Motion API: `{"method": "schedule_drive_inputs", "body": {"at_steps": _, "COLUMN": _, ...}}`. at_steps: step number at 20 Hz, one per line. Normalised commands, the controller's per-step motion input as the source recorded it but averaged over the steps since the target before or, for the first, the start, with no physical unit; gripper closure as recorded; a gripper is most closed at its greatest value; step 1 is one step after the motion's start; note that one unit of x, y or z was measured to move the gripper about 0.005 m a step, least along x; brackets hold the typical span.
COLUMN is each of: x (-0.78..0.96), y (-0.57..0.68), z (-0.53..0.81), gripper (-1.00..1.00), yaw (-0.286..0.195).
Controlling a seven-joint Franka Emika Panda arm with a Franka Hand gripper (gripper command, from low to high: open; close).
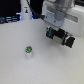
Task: Open the kcup holder, insert the kcup into the holder, and close the kcup holder
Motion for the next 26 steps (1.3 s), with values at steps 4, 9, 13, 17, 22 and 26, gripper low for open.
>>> {"method": "schedule_drive_inputs", "body": {"at_steps": 4, "x": -0.15, "y": -0.47, "z": 0.13, "gripper": -1.00, "yaw": -0.253}}
{"method": "schedule_drive_inputs", "body": {"at_steps": 9, "x": -0.13, "y": -0.48, "z": 0.01, "gripper": -1.00, "yaw": -0.263}}
{"method": "schedule_drive_inputs", "body": {"at_steps": 13, "x": -0.19, "y": -0.44, "z": -0.03, "gripper": -1.00, "yaw": -0.273}}
{"method": "schedule_drive_inputs", "body": {"at_steps": 17, "x": -0.18, "y": -0.44, "z": -0.14, "gripper": -1.00, "yaw": -0.286}}
{"method": "schedule_drive_inputs", "body": {"at_steps": 22, "x": -0.24, "y": -0.41, "z": -0.24, "gripper": -1.00, "yaw": -0.291}}
{"method": "schedule_drive_inputs", "body": {"at_steps": 26, "x": -0.23, "y": -0.41, "z": -0.29, "gripper": -1.00, "yaw": -0.298}}
